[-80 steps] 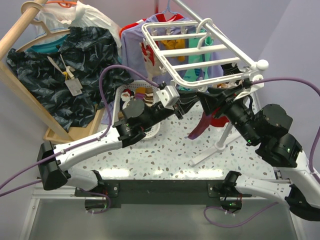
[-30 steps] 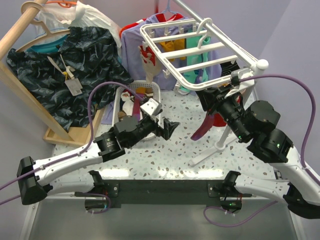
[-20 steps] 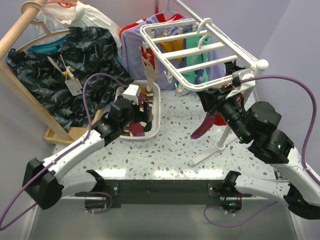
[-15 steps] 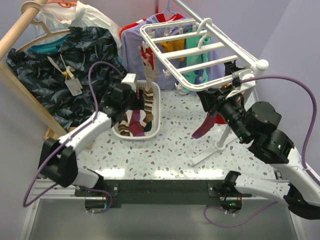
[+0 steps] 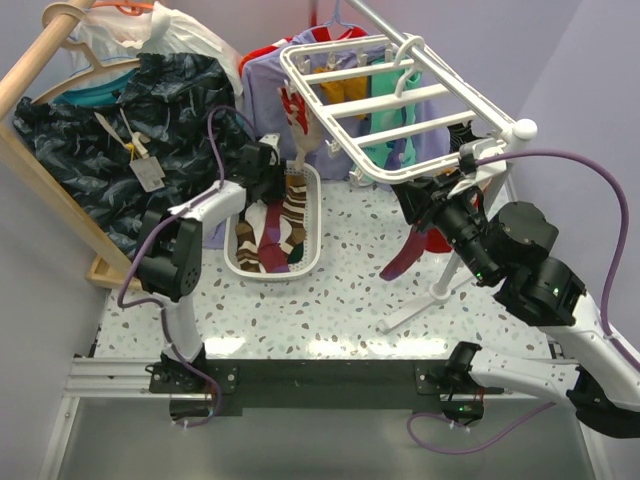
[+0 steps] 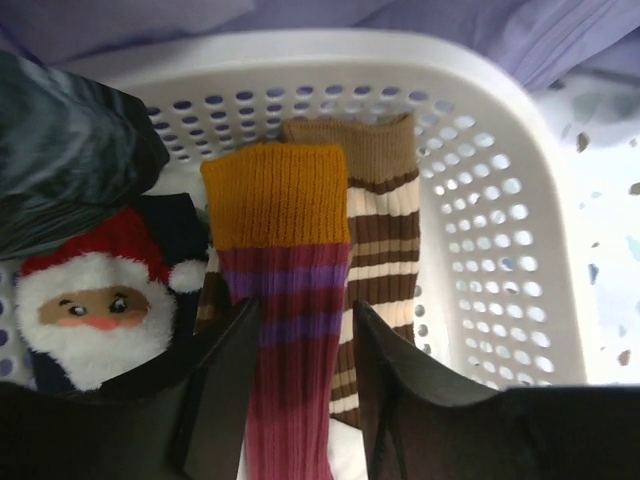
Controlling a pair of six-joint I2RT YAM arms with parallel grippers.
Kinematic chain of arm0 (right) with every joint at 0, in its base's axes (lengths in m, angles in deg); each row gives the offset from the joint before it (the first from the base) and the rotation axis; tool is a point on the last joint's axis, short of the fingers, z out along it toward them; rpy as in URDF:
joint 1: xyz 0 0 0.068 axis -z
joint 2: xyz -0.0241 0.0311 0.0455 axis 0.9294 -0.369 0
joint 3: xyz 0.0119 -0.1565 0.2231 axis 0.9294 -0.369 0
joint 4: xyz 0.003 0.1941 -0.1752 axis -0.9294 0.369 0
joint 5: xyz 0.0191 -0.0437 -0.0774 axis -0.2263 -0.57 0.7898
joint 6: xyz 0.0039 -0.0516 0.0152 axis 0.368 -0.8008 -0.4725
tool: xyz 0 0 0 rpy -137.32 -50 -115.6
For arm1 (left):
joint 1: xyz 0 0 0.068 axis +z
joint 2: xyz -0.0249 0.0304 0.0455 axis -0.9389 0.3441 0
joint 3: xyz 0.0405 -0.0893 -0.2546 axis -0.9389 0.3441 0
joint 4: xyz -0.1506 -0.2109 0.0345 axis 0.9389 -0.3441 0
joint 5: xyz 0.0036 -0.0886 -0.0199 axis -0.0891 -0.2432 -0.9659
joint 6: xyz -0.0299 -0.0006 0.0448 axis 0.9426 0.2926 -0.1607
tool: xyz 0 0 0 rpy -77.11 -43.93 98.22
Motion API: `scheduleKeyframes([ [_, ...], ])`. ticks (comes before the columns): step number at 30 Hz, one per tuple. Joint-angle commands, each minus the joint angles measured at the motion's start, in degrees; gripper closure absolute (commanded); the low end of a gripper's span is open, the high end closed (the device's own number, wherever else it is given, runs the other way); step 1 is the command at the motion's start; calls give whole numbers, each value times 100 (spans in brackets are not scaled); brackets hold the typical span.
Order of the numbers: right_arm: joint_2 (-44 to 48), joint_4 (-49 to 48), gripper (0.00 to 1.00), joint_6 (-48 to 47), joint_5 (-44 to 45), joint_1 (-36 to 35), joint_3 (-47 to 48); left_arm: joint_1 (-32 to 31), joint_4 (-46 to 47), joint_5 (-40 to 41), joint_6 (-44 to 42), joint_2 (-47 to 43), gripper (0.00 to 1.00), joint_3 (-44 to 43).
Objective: Clip the socks to the hanger
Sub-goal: Pick up the sock from the bin.
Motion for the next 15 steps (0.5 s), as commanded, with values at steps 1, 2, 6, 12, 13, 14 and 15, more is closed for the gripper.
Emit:
scheduleKeyframes([
  [1,-15,-49,87,-84,8,-32,162,90,-40,-185,-87,219,56,-357],
  [2,-15,-40,87,-84,17,-23,153,90,-39,-185,-69,254,56,-392],
  [6,3,-40,87,-58,26,-23,100,99,-39,-45,-60,343,55,-419],
  [12,20,-40,87,-58,26,-23,91,99,-39,395,-166,421,49,-489],
  [13,20,-31,87,-49,26,-23,100,107,-65,448,-175,457,49,-515],
  [14,20,-31,87,-49,26,-23,100,116,-66,440,-175,474,51,-542],
  [15,20,-31,87,-58,26,-23,91,108,-83,431,-175,501,52,-568],
])
